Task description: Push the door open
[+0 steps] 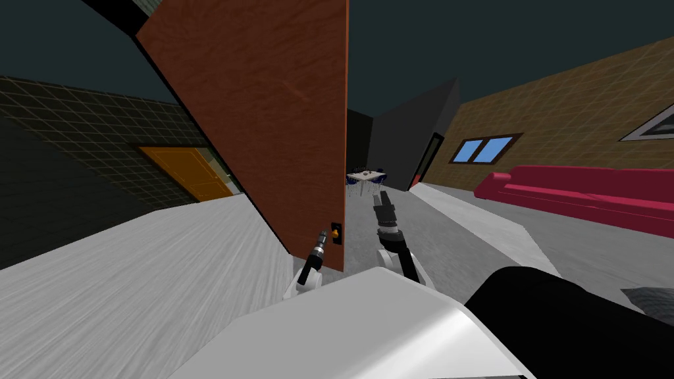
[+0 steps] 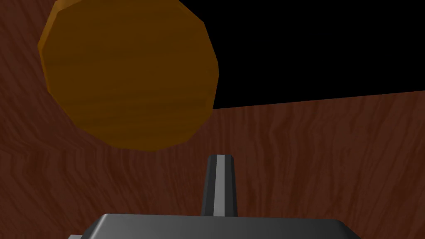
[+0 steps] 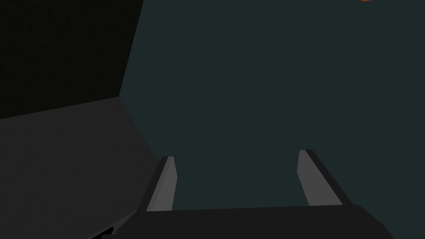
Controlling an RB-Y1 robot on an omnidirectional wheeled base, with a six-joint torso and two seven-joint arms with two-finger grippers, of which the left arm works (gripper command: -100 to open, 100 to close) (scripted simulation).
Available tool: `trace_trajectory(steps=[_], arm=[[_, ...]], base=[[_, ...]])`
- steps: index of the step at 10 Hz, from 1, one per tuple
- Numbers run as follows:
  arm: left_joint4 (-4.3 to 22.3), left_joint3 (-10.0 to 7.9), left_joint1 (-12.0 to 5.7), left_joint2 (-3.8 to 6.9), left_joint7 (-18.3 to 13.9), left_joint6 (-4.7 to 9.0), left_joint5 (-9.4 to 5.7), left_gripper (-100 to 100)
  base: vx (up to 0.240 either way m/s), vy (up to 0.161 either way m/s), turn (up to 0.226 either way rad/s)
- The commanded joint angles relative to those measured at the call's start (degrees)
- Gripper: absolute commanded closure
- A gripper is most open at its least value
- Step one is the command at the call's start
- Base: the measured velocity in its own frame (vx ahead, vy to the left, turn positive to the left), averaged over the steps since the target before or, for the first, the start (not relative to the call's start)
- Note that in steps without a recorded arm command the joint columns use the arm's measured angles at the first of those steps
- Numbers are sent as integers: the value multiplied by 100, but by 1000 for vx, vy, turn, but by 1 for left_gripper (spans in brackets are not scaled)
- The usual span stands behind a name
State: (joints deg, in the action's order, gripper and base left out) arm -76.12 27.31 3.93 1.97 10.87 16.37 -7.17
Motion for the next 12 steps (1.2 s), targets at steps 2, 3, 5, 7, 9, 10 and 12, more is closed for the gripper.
trace_trajectory(steps=[2,3,5,7,9,10,12], arm=[[-107,233,184,65,74,17,28,-100],[-140,292,234,57,94,18,35,-100],[-276,532,434,-62,176,25,63,-100],[-388,732,601,-280,244,31,87,-100],[-437,819,674,-427,274,34,97,-100],[-430,779,654,-346,258,37,93,-100],[-399,748,601,-122,258,24,93,-100]], base=[[-157,101,50],[-178,89,68],[-190,75,109],[-197,73,97],[-78,31,35],[-34,13,8],[123,-57,-17]])
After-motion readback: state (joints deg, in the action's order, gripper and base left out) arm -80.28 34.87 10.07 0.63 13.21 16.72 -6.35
